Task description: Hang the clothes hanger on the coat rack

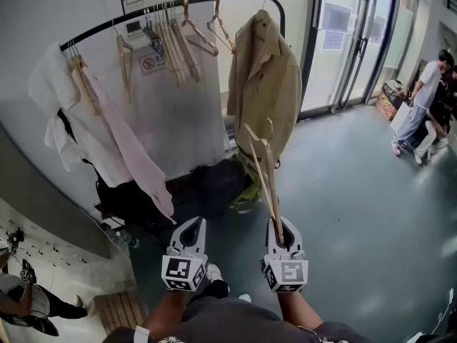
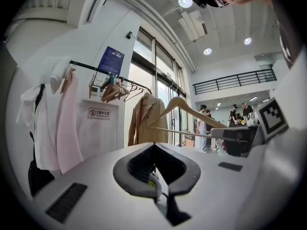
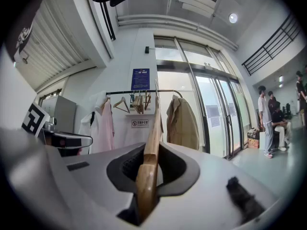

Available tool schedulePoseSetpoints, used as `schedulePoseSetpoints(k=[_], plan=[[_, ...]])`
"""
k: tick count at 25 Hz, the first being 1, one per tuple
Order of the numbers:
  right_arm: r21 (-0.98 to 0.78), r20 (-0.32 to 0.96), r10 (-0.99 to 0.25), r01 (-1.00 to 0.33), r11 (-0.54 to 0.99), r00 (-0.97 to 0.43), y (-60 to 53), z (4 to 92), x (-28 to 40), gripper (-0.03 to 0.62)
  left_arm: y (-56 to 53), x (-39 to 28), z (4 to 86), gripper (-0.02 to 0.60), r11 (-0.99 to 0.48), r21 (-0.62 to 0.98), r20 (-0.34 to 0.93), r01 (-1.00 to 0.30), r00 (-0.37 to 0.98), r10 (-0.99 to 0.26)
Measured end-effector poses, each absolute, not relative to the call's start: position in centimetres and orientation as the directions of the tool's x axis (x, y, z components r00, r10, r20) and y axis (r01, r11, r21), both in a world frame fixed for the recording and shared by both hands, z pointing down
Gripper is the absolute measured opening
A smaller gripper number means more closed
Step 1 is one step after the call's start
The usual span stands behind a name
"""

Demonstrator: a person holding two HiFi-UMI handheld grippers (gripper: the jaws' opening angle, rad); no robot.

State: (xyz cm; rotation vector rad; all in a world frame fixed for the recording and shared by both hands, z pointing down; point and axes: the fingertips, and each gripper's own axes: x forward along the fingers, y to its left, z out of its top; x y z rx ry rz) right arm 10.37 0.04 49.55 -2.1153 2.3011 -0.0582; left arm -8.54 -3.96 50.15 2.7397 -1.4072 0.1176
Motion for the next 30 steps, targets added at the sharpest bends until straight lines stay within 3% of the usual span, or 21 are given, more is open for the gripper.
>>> schedulePoseSetpoints(k=[15,30], plan=[[-0.051,0.013,-0.999,-0.998,0.036,-0.037,-14.8,48.9,11.4,0.049,-19.9,-7.0,49.8,0.008,-0.627,-0.015,0.04,-0.779,0.626,-0.779],[-0.025,-0.013,-1.0,-0.999,0.022,-0.022,-25.2,47.0,12.1,0.049,-28.9,-6.5,51.7,0.009,-0.644,-0.006,0.099,-0.765,0.64,-0.762]])
